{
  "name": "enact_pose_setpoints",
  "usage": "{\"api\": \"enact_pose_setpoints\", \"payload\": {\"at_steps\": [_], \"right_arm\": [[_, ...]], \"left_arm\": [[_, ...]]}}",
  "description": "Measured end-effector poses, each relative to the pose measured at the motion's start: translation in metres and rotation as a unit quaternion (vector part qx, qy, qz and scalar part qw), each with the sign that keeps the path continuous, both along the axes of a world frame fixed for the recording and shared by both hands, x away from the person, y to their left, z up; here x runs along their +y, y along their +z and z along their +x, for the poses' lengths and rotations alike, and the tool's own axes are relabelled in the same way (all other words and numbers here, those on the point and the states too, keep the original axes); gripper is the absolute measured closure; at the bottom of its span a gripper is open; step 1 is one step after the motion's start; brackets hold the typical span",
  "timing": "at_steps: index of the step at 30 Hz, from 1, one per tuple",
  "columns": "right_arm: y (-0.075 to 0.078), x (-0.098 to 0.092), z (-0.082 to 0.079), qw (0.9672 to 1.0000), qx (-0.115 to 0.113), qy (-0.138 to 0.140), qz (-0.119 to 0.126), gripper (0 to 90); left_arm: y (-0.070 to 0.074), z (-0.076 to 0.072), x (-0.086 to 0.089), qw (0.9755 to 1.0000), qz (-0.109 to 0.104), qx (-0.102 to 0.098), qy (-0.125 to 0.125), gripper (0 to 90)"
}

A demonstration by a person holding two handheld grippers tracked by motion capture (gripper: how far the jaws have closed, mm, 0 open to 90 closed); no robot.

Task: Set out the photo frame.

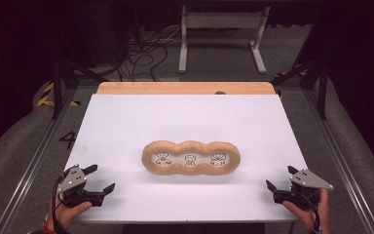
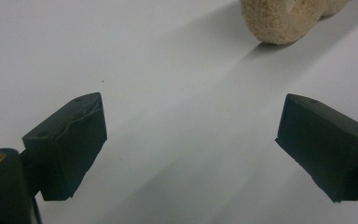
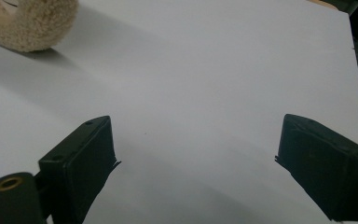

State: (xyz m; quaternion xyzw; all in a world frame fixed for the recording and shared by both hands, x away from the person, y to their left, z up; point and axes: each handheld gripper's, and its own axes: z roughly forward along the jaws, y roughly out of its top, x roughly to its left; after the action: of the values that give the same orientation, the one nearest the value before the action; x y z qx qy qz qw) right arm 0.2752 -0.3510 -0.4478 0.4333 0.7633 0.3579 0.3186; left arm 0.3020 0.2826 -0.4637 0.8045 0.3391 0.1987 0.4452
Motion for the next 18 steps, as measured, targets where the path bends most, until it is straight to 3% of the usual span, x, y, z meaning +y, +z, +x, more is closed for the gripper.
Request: {"api": "enact_pose_setpoints", "payload": {"at_steps": [8, 18], "right_arm": [[-0.0005, -0.0027, -0.0044, 0.9999, -0.002, -0.009, -0.006, 11.1], [-0.0028, 0.0001, 0.0008, 0.9998, 0.005, -0.013, -0.011, 11.3]], "left_arm": [[0.0027, 0.0011, -0.0017, 0.9999, 0.004, -0.011, 0.003, 8.3], [0.0003, 0.0051, -0.0010, 1.0000, -0.002, -0.004, 0.001, 8.2]]}}
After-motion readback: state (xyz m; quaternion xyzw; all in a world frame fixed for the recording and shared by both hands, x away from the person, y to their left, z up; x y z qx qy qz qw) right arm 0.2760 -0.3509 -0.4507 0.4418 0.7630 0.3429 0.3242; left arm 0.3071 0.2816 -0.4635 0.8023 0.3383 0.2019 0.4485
